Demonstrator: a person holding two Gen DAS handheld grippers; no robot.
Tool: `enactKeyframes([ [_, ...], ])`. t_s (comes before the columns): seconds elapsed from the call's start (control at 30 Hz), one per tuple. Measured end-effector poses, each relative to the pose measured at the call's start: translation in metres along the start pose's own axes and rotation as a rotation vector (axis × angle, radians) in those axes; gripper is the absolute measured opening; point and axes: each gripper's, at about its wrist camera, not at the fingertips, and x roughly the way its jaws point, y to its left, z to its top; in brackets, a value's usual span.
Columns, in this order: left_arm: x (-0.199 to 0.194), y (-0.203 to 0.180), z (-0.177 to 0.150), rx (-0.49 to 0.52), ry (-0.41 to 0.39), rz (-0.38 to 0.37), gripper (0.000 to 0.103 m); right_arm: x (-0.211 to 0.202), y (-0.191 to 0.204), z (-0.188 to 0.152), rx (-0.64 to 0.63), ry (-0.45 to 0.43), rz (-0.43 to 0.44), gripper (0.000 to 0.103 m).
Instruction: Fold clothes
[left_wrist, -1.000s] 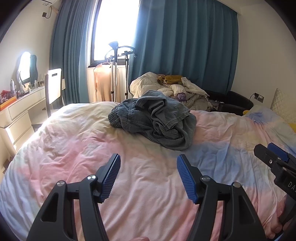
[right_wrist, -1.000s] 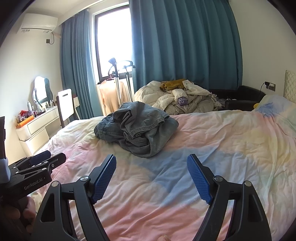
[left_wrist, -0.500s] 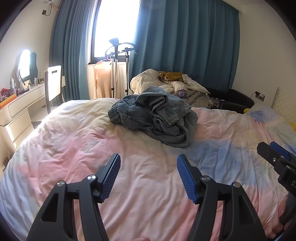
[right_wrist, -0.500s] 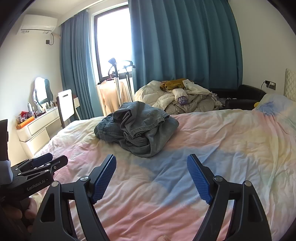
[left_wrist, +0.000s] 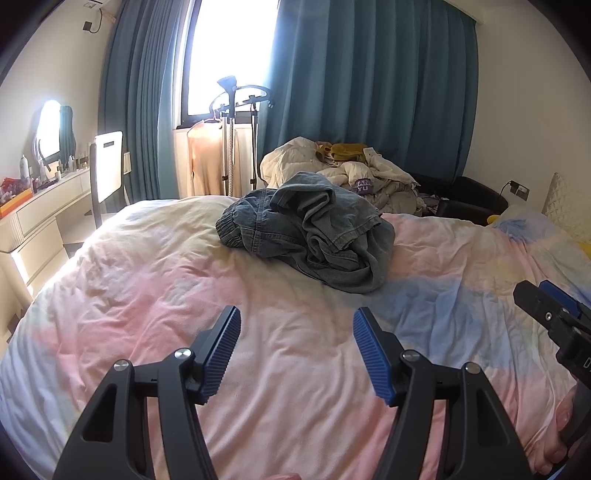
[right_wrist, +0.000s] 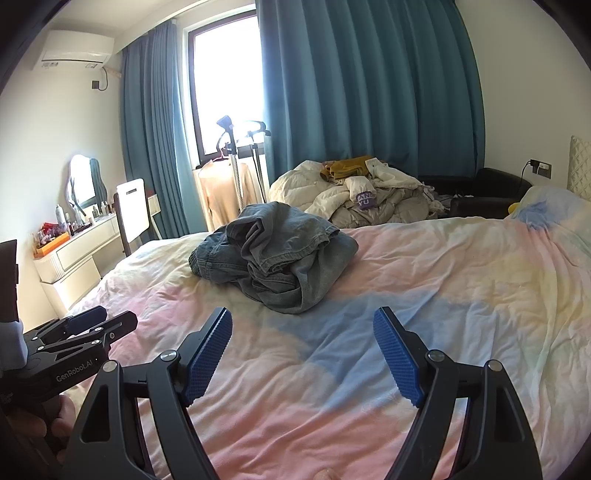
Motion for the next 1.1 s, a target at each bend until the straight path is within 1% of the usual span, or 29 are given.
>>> enactKeyframes([
  [0.87, -0.0022, -0.0018, -0.0015, 0.013, -0.003, 0.011, 0.065, -0.0032, -0.0022, 0.0013, 0.01, 0.003, 0.011, 0.08],
  [1.1, -0.0026, -0.0011, 0.0014, 0.0, 0.003, -0.001, 0.065, -0.0022, -0.0049, 0.0, 0.025, 0.008, 0.016, 0.08],
])
